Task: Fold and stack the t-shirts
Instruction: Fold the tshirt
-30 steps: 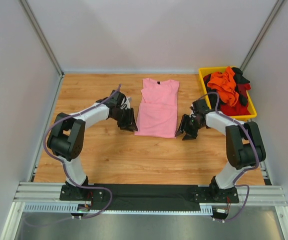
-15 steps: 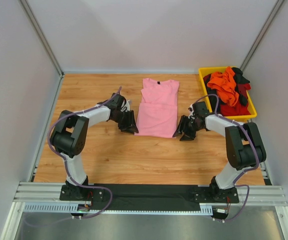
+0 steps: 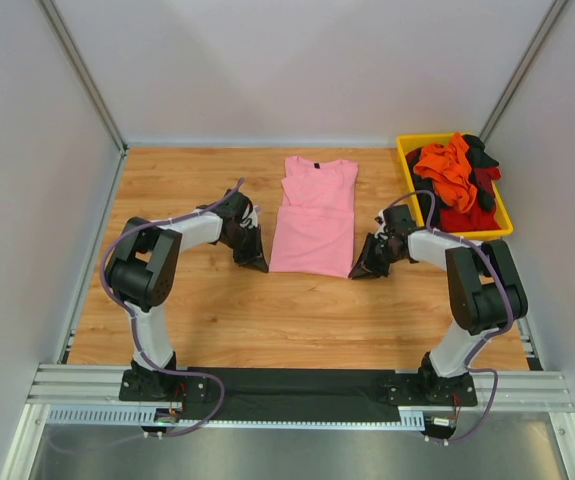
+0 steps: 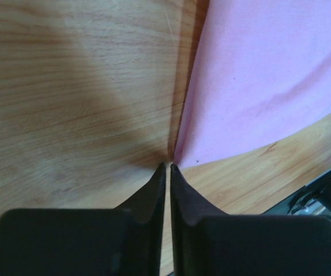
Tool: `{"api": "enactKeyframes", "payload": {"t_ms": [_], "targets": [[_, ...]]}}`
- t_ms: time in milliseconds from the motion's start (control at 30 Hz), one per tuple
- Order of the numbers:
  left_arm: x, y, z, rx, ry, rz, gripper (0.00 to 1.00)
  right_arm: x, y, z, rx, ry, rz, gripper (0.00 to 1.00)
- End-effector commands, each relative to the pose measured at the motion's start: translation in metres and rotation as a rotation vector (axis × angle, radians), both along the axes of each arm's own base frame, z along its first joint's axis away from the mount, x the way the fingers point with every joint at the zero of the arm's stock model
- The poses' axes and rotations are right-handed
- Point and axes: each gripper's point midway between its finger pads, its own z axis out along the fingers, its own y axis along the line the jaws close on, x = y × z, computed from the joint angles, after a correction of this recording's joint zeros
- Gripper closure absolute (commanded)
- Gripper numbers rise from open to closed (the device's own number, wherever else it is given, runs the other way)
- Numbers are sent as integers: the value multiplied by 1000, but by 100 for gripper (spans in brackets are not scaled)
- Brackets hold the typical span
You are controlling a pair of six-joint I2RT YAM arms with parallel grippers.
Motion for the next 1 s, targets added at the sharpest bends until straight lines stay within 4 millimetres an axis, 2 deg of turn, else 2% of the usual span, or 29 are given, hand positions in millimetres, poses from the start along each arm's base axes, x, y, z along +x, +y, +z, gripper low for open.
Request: {"api": "enactKeyframes", "payload": {"t_ms": [0,33,67,167,300,367,400,467,533,700,967], "targets": [[7,-6,2,-24,-6,-16,95,-1,-4,-12,-34,-13,1,90],[6,-6,2,-23,-3,-16,100,-2,-5,-13,-38,-11,3,95],[6,-5,1,-20,-2,-13,100,-5,-6,-15,-44,-5,4,97],[3,2,3,21,6,11,100,-12,-8,-17,-50,0,9,99],[6,13,20,69,-38,62,98,-12,-9,-14,-48,-13,11,99],[8,16,26,82,-53,85,89,-12,-9,-13,-50,-14,10,99],[10,15,34,69,-80,90,80,-10,-9,-11,-50,-19,10,100],[8,9,41,21,-93,83,69,-11,-11,-10,-67,-19,11,100],[14,-1,50,-45,-139,69,64,-10,-13,-8,-75,-27,14,100],[7,-17,37,-143,-88,22,60,-13,-14,-8,-84,-22,21,100],[3,-16,7,-121,-27,41,59,-11,-16,-1,-95,-39,18,100]]}}
